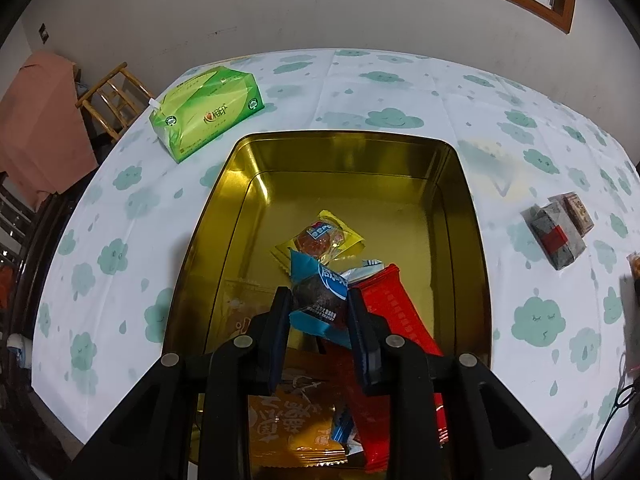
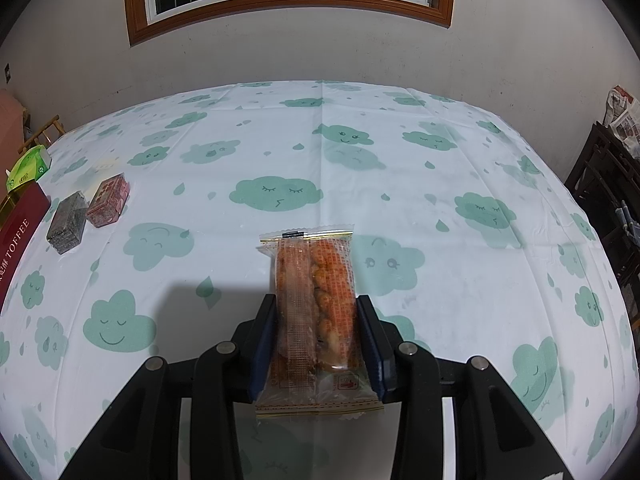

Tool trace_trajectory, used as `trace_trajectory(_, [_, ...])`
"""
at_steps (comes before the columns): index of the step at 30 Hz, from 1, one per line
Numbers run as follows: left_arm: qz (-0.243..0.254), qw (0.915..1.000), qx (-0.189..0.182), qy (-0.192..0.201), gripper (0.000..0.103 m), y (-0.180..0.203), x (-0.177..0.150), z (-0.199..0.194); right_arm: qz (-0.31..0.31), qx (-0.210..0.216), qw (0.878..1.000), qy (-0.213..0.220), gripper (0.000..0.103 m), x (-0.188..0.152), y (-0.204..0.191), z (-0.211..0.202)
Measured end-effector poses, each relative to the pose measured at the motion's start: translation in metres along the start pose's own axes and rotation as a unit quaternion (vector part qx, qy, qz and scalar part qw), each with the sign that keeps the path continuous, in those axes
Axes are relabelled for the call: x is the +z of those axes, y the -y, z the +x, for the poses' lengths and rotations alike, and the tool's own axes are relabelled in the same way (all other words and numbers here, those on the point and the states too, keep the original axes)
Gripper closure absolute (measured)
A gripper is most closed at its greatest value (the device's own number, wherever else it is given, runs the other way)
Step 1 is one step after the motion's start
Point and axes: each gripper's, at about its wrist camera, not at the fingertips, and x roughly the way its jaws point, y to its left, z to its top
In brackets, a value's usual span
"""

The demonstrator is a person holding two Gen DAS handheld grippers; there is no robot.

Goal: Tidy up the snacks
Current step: 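Carry the blue candy packet into the tin and open the left gripper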

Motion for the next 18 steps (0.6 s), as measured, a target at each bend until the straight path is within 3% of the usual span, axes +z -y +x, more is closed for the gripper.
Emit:
trace_trajectory(15, [0.003, 1.0000, -0.004, -0.003, 0.068, 0.0007, -0.0033, -0.0031, 0.000, 0.000, 1.000, 0.000, 0.063, -0.0001, 0.0000, 0.0000])
trace_trajectory(18, [0.002, 1.0000, -0.005, 0.001, 0.060, 0.0006, -0.0043, -0.0070, 0.000, 0.000, 1.000, 0.000, 0.063, -0.0001, 0.0000, 0.0001])
